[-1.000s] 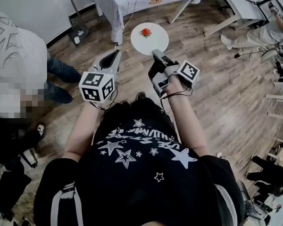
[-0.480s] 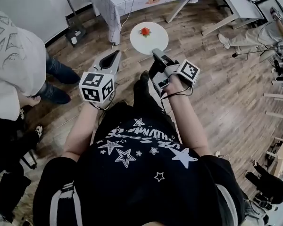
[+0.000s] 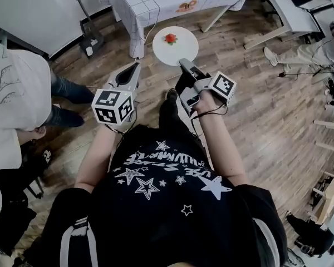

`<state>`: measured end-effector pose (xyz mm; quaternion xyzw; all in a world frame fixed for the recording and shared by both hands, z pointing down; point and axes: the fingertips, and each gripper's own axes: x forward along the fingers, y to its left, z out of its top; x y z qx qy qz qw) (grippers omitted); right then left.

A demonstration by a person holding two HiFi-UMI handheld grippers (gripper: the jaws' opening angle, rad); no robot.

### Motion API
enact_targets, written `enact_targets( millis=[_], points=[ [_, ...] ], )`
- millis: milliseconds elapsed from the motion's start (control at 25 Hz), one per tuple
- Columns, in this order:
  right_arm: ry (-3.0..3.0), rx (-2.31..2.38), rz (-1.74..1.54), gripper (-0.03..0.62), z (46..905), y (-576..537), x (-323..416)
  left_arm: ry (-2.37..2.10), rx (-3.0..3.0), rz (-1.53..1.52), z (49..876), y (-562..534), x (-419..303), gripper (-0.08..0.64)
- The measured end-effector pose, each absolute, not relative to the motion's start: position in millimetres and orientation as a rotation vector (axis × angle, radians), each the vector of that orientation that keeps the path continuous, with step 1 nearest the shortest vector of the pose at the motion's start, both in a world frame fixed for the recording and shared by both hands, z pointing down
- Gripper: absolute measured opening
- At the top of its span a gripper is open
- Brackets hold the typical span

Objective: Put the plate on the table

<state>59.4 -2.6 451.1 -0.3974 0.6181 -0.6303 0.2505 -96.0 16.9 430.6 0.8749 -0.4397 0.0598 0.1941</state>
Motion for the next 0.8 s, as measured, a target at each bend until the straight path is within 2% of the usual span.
enact_targets(
  millis=[320, 520, 800],
  points=[
    [1.766, -1.001, -1.72, 0.025, 446, -102, 76, -1.325, 2.409, 0.19, 425, -62, -85, 0.009],
    [1.823, -0.935, -1.698, 0.025, 439, -123, 78, -1.371, 2.389, 0.191, 429, -72, -87, 0.009],
    [1.792, -0.916, -1.816, 0.025, 454, -190, 94, -1.402, 2.331, 0.232, 429, -138, -66, 0.009]
  ],
)
